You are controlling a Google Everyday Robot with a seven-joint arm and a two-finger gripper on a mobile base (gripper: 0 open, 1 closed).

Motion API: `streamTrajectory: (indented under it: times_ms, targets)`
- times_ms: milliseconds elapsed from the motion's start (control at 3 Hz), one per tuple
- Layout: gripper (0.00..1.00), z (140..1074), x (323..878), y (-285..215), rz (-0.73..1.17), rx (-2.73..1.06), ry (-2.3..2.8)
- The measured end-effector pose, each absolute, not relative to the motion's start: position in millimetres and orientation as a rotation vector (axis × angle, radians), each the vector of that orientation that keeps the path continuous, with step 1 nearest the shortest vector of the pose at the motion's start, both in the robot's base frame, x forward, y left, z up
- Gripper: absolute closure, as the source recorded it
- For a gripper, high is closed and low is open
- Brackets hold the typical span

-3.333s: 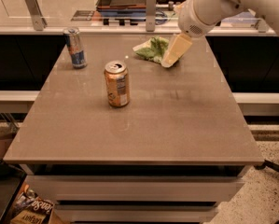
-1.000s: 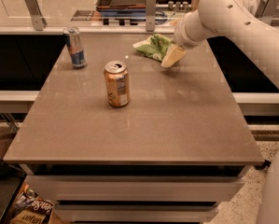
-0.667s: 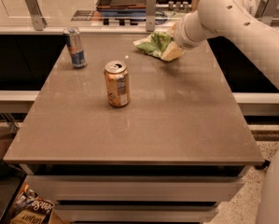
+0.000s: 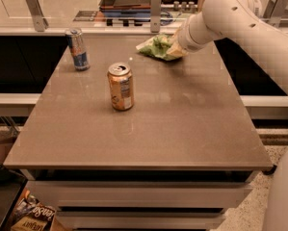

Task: Pick green jalapeno chip bag

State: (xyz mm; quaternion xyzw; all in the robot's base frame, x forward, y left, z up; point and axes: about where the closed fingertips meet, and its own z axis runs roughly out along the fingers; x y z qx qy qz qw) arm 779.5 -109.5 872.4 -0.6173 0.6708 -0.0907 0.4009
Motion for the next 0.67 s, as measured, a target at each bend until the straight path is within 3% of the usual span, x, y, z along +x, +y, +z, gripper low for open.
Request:
streamTrajectory:
  times_ms: [333,667]
  targets:
    - [1.00,870.1,779.7,-107.7,-0.226,-1.564,1.697]
    - [1.00,870.0,779.8,-107.6,-0.225,-1.564,1.697]
